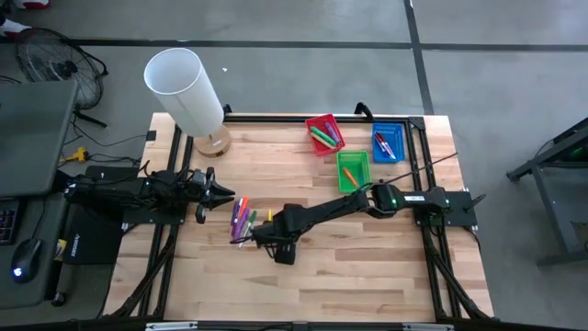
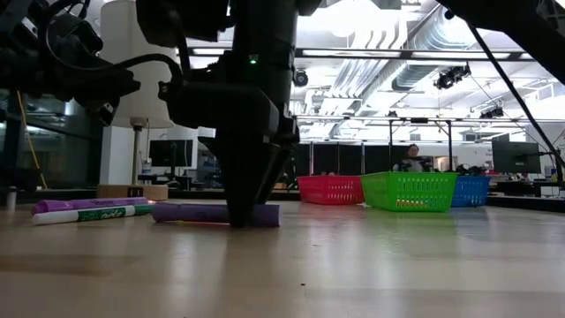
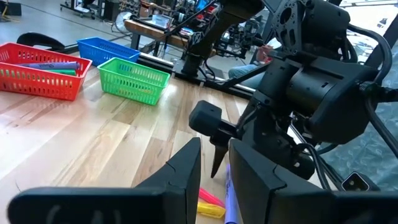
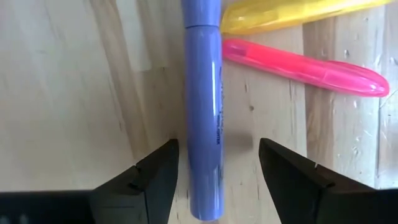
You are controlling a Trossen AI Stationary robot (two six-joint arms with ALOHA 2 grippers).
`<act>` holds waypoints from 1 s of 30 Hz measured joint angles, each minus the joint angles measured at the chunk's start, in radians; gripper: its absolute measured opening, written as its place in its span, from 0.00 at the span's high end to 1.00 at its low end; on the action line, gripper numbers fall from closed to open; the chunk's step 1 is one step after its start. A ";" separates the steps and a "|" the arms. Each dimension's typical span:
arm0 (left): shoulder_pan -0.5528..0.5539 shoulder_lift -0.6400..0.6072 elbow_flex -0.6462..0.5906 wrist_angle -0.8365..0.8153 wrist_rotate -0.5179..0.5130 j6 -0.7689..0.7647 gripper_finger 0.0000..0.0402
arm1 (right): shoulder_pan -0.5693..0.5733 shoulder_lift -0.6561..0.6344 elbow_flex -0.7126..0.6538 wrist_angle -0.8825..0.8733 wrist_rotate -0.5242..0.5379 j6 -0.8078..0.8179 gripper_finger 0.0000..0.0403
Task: Pick & Place Markers
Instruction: Put the right purple highlighter in the red bin
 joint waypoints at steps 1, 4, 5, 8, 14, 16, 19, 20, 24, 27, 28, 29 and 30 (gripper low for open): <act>0.000 0.000 0.000 0.000 0.000 0.000 0.79 | -0.002 0.000 0.000 0.001 -0.001 0.004 0.48; 0.000 0.000 0.000 0.000 0.000 0.000 0.79 | -0.004 0.000 0.000 0.008 -0.002 0.013 0.50; 0.000 0.000 0.000 0.000 0.000 0.000 0.79 | -0.004 0.000 0.000 0.012 -0.005 0.012 0.51; 0.000 0.000 0.000 0.000 0.000 0.000 0.79 | -0.005 0.000 -0.001 0.020 -0.027 0.012 0.54; 0.000 0.000 0.000 0.000 0.000 0.000 0.79 | -0.011 0.006 -0.001 0.027 -0.052 0.012 0.65; 0.000 0.000 0.000 0.000 0.000 0.000 0.79 | -0.011 0.006 -0.001 0.032 -0.053 0.012 0.69; 0.000 0.000 0.000 0.000 0.000 0.000 0.79 | -0.011 0.006 -0.001 0.036 -0.052 0.012 0.75; 0.000 0.000 0.000 0.000 0.000 0.000 0.79 | -0.011 0.006 -0.001 0.037 -0.052 0.012 0.77; 0.000 0.000 0.000 0.000 0.000 0.000 0.79 | -0.017 0.006 -0.001 0.041 -0.071 0.012 0.84; 0.000 0.000 0.000 0.000 0.000 0.000 0.79 | -0.017 0.007 -0.001 0.046 -0.071 0.009 0.85; 0.000 0.000 0.000 0.000 0.000 0.000 0.79 | -0.017 0.007 -0.001 0.048 -0.071 0.006 0.85; 0.000 0.000 0.000 0.000 0.000 0.000 0.79 | -0.017 0.007 -0.001 0.050 -0.071 0.004 0.85; 0.000 0.000 0.000 0.000 0.000 0.000 0.79 | -0.017 0.007 -0.001 0.051 -0.072 0.004 0.84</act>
